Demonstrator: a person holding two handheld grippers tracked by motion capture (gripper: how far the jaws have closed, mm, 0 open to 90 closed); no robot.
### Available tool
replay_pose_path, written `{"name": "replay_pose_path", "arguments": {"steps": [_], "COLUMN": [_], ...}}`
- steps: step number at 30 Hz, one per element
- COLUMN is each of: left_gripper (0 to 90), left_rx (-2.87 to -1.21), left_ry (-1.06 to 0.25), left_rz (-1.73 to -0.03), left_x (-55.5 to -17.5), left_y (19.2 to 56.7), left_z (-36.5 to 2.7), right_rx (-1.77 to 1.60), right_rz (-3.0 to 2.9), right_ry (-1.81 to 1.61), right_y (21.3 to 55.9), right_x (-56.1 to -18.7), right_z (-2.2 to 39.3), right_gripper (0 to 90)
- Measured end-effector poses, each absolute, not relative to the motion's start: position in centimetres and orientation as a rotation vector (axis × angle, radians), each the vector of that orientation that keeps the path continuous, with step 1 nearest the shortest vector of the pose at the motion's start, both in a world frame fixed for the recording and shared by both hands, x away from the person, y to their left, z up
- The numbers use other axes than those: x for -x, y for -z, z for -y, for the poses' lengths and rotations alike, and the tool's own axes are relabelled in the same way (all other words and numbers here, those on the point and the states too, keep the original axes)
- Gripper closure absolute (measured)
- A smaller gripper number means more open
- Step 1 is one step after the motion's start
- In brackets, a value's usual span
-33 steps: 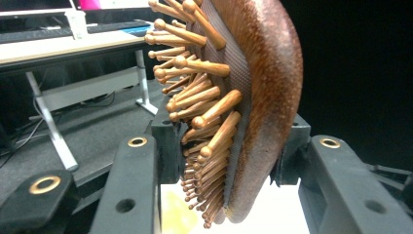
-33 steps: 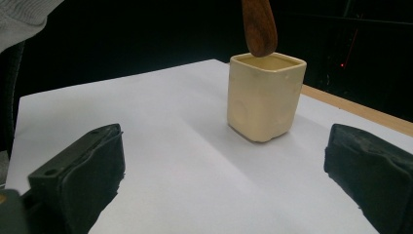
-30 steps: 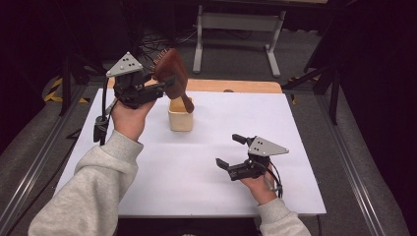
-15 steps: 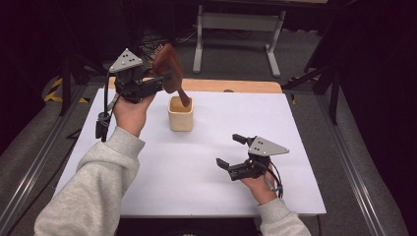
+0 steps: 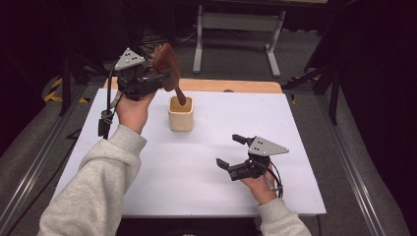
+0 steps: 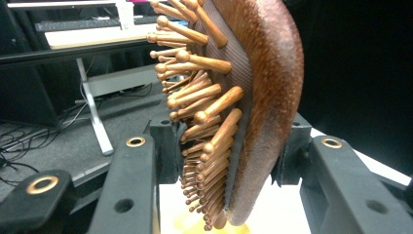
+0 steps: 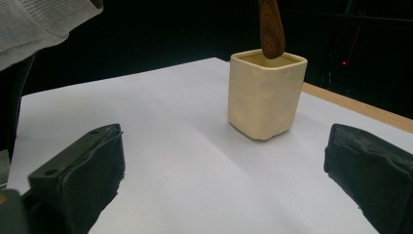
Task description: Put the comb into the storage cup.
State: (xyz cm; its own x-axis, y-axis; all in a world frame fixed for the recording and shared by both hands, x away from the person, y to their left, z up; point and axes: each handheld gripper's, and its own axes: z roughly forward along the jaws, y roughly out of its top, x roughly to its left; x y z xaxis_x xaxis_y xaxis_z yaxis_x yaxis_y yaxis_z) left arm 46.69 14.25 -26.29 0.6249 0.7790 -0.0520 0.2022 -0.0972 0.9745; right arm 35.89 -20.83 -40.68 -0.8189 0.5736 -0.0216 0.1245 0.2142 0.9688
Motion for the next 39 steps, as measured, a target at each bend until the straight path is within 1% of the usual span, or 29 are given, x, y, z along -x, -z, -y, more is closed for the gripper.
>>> {"name": "replay_pose_path", "arguments": {"steps": [24, 39], "left_gripper": [56.5, 56.1], "left_rx": [-1.674, -1.713], "left_ry": [-0.505, -0.471], "left_rz": [-0.914, -0.947], "left_x": [-49.1, -49.9], "left_y": [29.7, 31.1], "left_z": [-13.6, -13.3], "right_rx": [-0.656, -0.657], "right_rz": [-2.121, -2.126], "right_ry": [-1.641, -1.641], "right_y": [40.7, 40.8], "right_x": [-35.9, -35.9], "right_z": [21.0, 21.0], "right_gripper": [1.9, 1.9]}}
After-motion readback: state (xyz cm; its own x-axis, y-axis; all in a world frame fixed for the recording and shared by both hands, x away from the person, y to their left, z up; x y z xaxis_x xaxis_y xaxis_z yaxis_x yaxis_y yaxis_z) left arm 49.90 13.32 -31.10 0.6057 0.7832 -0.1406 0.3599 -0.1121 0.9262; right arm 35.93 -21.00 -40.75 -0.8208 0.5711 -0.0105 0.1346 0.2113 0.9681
